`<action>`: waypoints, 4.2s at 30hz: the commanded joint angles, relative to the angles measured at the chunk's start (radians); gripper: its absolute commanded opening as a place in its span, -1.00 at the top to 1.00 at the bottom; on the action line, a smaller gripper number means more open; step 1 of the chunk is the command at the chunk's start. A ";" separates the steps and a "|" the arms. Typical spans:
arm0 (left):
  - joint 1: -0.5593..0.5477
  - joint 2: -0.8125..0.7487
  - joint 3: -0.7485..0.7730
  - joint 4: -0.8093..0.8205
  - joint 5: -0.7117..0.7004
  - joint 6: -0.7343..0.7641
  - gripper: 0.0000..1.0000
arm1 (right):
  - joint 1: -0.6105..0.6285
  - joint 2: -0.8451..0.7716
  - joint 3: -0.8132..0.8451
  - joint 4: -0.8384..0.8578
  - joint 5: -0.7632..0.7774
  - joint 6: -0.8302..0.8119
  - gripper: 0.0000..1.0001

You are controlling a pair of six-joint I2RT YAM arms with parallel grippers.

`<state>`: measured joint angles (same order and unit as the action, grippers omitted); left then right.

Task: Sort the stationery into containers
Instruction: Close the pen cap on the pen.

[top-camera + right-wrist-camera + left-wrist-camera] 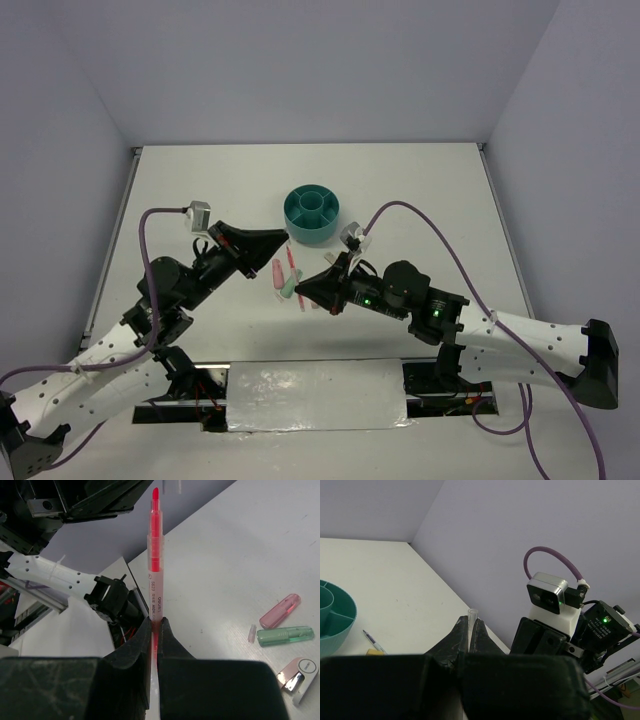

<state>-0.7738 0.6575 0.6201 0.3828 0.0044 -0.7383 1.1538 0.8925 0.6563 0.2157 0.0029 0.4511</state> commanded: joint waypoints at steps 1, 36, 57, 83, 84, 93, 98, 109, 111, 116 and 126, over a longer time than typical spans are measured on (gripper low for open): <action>0.004 0.001 0.029 0.065 0.026 -0.013 1.00 | 0.001 0.002 0.052 0.027 0.017 -0.015 1.00; 0.004 -0.016 0.033 0.037 0.000 -0.004 1.00 | 0.003 -0.023 0.049 -0.004 0.026 -0.032 1.00; 0.005 -0.002 0.007 0.067 0.029 -0.032 1.00 | 0.001 -0.018 0.075 -0.016 0.055 -0.055 1.00; 0.004 -0.013 -0.040 0.027 0.085 -0.062 1.00 | -0.020 -0.001 0.111 0.171 0.066 -0.155 1.00; 0.004 -0.010 -0.036 0.021 0.092 -0.059 1.00 | -0.025 -0.003 0.109 0.198 0.059 -0.160 1.00; 0.004 0.040 -0.042 -0.004 0.144 -0.076 1.00 | -0.080 0.008 0.092 0.336 -0.067 -0.189 1.00; 0.004 0.065 -0.031 -0.045 0.169 -0.067 1.00 | -0.100 0.003 0.104 0.344 -0.095 -0.207 1.00; -0.036 0.086 -0.045 -0.119 0.137 -0.041 1.00 | -0.147 0.008 0.147 0.333 -0.138 -0.172 1.00; -0.054 0.090 -0.043 -0.130 0.123 -0.030 1.00 | -0.152 0.014 0.160 0.332 -0.147 -0.169 1.00; -0.085 0.113 -0.040 -0.156 0.101 -0.013 1.00 | -0.178 0.029 0.196 0.306 -0.172 -0.173 1.00; -0.094 0.087 -0.059 -0.214 0.036 -0.001 1.00 | -0.212 0.022 0.217 0.301 -0.192 -0.166 1.00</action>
<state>-0.8341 0.7181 0.6132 0.4458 -0.0559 -0.7593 0.9665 0.9459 0.7464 0.1951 -0.2413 0.2943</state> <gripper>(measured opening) 0.042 0.045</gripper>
